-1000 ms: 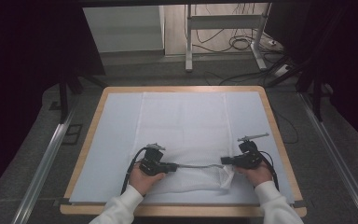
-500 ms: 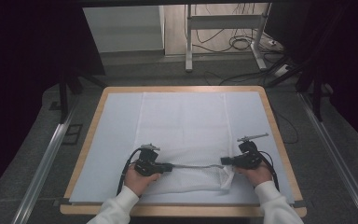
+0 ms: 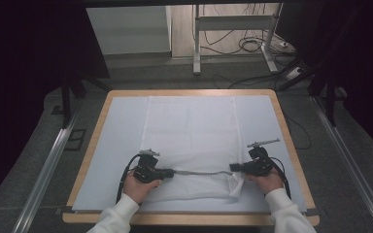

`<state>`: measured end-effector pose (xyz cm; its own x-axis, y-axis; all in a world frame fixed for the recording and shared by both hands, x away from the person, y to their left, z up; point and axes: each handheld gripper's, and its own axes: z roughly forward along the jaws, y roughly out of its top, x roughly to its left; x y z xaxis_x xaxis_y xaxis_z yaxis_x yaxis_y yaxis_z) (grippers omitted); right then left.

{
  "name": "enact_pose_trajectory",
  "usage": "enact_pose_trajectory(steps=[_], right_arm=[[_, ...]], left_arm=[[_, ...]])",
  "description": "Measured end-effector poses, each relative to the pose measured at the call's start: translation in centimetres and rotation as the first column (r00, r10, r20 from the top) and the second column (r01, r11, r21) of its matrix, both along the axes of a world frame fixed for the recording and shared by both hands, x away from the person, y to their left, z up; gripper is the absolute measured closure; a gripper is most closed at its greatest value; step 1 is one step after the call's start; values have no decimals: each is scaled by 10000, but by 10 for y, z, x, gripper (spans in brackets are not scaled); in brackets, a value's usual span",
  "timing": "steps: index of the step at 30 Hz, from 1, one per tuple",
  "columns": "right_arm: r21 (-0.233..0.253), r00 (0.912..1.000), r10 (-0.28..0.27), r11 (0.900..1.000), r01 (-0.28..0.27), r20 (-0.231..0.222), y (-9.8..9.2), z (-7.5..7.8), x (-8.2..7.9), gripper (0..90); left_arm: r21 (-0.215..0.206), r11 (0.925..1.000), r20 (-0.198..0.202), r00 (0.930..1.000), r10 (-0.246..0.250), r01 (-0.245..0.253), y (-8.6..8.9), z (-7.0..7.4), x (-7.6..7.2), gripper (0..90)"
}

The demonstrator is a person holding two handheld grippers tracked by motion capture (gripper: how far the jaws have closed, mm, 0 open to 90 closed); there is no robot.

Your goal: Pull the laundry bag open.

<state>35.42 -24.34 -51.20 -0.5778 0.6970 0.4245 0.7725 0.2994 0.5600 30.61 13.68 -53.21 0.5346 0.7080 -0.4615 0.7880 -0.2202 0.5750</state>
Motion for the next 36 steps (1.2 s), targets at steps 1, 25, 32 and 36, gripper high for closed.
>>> enact_pose_trajectory(steps=[1,25,32,36], right_arm=[[9,10000,6,10000,-6,-4,0,0,0,886],[-43,10000,48,10000,-48,30,1,0,-1,886],[-24,10000,46,10000,-46,23,1,0,-1,886],[-34,10000,74,10000,-74,-3,1,0,-1,886]], left_arm=[[-13,10000,-12,10000,14,-14,0,0,-1,872],[18,9990,-53,9989,456,-456,21,-1,-4,872],[-1,9980,-80,9979,638,-638,31,-1,-5,872],[9,9974,-107,9973,726,-726,36,-1,-7,872]])
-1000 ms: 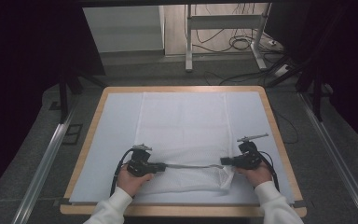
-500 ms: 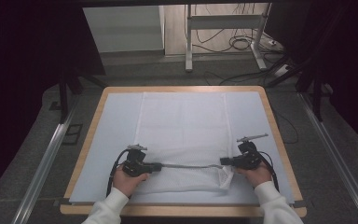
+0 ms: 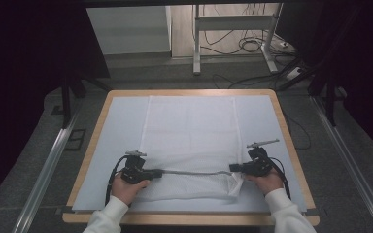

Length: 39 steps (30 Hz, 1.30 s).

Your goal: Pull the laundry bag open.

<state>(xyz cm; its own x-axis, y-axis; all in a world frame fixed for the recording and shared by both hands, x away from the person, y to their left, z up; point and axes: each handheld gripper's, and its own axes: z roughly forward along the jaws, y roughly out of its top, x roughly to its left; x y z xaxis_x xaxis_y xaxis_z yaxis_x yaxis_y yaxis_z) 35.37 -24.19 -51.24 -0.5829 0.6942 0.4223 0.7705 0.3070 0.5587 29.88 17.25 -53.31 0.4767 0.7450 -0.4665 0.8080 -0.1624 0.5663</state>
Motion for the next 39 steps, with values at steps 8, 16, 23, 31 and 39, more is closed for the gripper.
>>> enact_pose_trajectory(steps=[8,16,23,31,39], right_arm=[[-18,10000,-17,10000,17,21,0,0,0,886],[-30,10000,-10,10000,10,11,0,0,0,886],[-51,10000,-12,10000,12,3,0,-1,0,886],[-50,10000,-26,10000,26,21,-1,0,0,886],[-40,10000,-10,10000,10,0,0,-1,1,886]], left_arm=[[0,9998,-50,9997,221,-221,14,0,-3,872],[-20,9994,-31,9994,355,-355,23,1,-9,872],[53,9984,8,9984,563,-563,33,2,-11,872],[-84,9959,19,9960,895,-895,48,3,-14,872],[-161,9942,-15,9943,1065,-1065,60,2,-16,872]])
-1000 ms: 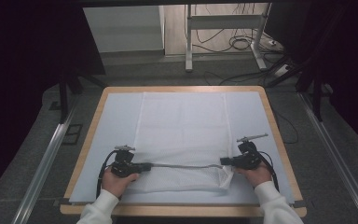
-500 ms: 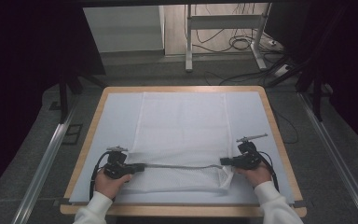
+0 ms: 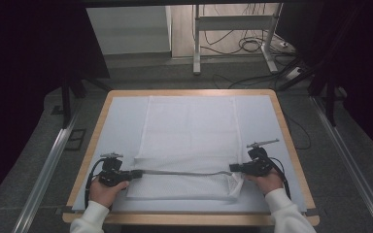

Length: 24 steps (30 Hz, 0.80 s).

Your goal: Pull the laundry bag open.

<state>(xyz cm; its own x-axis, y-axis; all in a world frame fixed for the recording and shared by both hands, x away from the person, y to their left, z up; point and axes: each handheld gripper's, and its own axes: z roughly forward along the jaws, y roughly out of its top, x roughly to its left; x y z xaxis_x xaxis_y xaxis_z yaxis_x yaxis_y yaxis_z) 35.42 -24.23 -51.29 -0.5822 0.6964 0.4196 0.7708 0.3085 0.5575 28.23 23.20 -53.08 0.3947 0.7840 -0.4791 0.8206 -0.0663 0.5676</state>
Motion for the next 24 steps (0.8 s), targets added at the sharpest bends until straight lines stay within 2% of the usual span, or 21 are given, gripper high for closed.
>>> enact_pose_trajectory(steps=[5,13,19,24], right_arm=[[-10,10000,6,10000,-6,4,0,0,0,886],[-65,10000,-28,10000,28,21,-1,0,0,886],[-114,10000,46,9999,-46,10,0,-1,0,887],[-129,10000,67,9999,-67,17,-1,-1,0,886]], left_arm=[[29,10000,9,10000,-57,57,3,1,-1,872],[17,9994,32,9994,358,-358,17,0,-1,872],[-87,9988,-18,9989,473,-473,26,-1,-2,872],[145,9985,-28,9986,537,-537,28,-3,-1,872]])
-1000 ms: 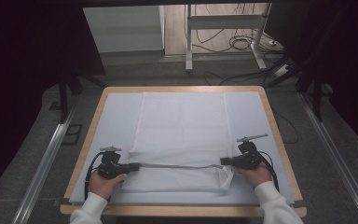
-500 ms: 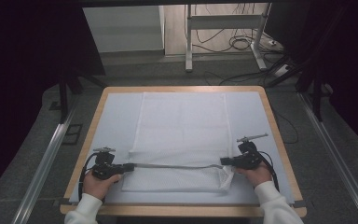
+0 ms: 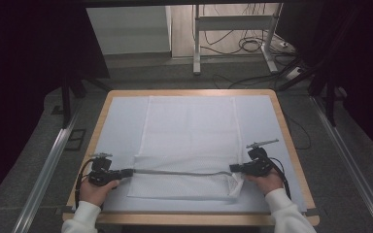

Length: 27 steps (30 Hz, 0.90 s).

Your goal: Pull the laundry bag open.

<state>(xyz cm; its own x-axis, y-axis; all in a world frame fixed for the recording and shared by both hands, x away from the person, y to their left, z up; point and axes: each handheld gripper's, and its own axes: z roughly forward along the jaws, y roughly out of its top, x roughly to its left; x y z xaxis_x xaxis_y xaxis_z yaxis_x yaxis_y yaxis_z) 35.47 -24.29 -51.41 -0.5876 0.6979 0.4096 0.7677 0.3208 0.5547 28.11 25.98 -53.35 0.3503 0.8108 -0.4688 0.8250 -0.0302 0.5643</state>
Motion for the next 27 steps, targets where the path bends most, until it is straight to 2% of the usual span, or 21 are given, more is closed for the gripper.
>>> enact_pose_trajectory(steps=[11,19,21,23,25,26,27], right_arm=[[-49,10000,-31,10000,32,24,0,0,0,886],[-39,9999,-94,9999,95,127,0,0,-1,882],[-92,9998,-121,9999,123,177,0,0,-2,875],[-179,9995,-186,9997,191,273,0,1,-2,841],[-302,9983,-343,9989,358,473,-2,3,-5,704],[-374,9974,-390,9984,413,603,-2,4,-6,658],[-424,9958,-462,9979,497,791,-4,6,-8,600]], left_arm=[[482,9988,44,10000,-15,13,-1,0,0,872],[410,9992,186,9998,-49,42,-3,0,-2,871],[438,9990,400,9991,-125,107,-4,1,-4,863],[414,9991,961,9954,47,-87,-4,5,-7,797],[376,9990,1295,9914,187,-238,-2,10,-9,680],[469,9979,1637,9858,367,-449,-2,13,-10,638],[517,9971,1785,9829,450,-550,-2,15,-11,572]])
